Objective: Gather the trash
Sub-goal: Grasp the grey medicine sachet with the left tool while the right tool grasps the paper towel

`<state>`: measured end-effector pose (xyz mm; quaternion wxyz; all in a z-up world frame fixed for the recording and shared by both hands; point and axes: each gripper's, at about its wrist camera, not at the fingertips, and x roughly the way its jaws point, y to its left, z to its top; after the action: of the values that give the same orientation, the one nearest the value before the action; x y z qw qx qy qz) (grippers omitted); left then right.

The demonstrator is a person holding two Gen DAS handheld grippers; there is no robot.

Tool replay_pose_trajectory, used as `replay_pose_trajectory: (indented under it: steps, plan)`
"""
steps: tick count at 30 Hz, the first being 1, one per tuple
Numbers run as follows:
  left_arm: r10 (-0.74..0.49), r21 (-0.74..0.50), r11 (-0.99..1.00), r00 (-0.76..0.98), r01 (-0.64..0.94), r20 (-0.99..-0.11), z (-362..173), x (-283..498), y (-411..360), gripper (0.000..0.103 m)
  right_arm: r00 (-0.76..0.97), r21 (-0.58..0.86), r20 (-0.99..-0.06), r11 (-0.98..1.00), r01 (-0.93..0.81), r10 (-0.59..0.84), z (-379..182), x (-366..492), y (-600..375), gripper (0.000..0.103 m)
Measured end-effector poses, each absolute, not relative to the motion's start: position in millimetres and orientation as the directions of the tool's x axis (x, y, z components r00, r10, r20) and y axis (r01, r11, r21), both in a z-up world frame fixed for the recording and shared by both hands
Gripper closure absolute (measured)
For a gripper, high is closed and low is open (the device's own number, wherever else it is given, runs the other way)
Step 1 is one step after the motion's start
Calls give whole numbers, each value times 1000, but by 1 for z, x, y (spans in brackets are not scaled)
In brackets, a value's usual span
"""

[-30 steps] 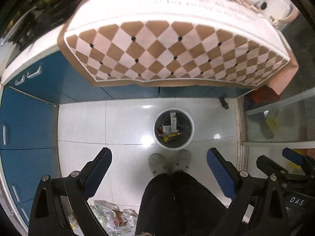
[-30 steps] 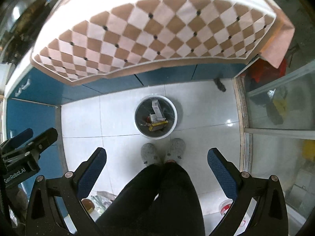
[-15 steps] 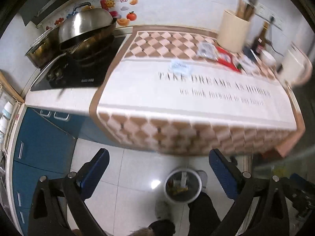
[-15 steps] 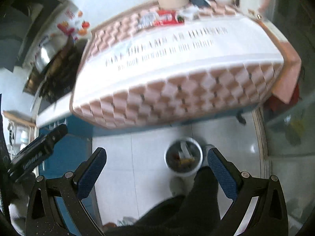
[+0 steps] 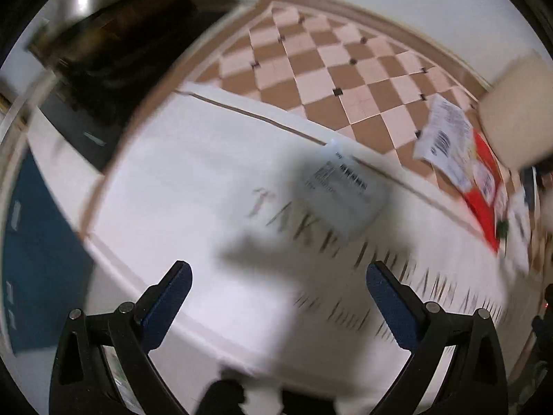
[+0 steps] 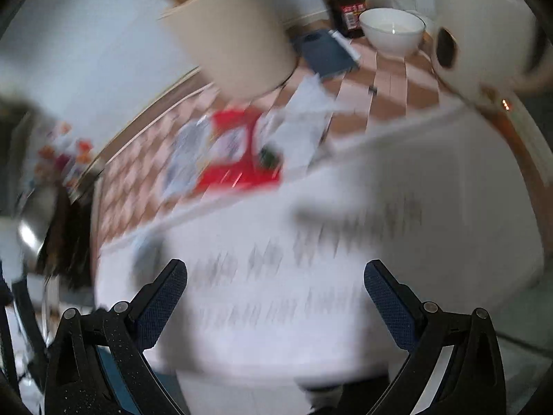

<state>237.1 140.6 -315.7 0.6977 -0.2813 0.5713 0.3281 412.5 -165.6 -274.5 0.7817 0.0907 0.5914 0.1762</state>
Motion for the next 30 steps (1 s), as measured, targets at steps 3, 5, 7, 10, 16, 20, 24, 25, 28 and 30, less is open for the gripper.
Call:
replay_pose_trajectory:
  steps: [3, 5, 7, 10, 16, 20, 24, 25, 28, 30]
  plan:
    - [51, -80, 562, 131, -823, -990, -348, 268, 158, 1, 232, 329, -904, 931, -156, 358, -299, 476, -156, 0]
    - [17, -106, 520, 134, -848, -991, -363, 282, 167, 5, 221, 315, -912, 936, -161, 345, -315, 509, -148, 0]
    - [41, -65, 505, 100, -861, -994, -374, 298, 174, 20, 214, 298, -919, 938, -174, 332, -329, 535, -138, 0]
    - [117, 2, 541, 73, -841, -990, -373, 314, 172, 37, 207, 248, -934, 946, -210, 290, -352, 561, -123, 5]
    - [201, 92, 612, 43, -785, -979, -364, 326, 162, 101, 262, 119, -940, 931, -344, 217, -364, 566, -91, 57]
    - [207, 86, 630, 60, -771, -977, -355, 317, 158, 102, 248, 141, -938, 921, -362, 241, -367, 565, -92, 97]
    - [255, 90, 664, 112, -743, -960, -327, 299, 147, 102, 256, 210, -917, 916, -343, 306, -355, 556, -109, 97]
    - [269, 91, 675, 129, -733, -954, -318, 296, 144, 102, 262, 233, -907, 912, -338, 329, -349, 551, -116, 97]
    - [287, 74, 704, 187, -706, -939, -288, 281, 133, 102, 269, 303, -879, 897, -321, 393, -334, 535, -133, 97]
    - [286, 61, 718, 215, -693, -934, -273, 275, 125, 102, 266, 341, -864, 885, -316, 428, -322, 517, -140, 98]
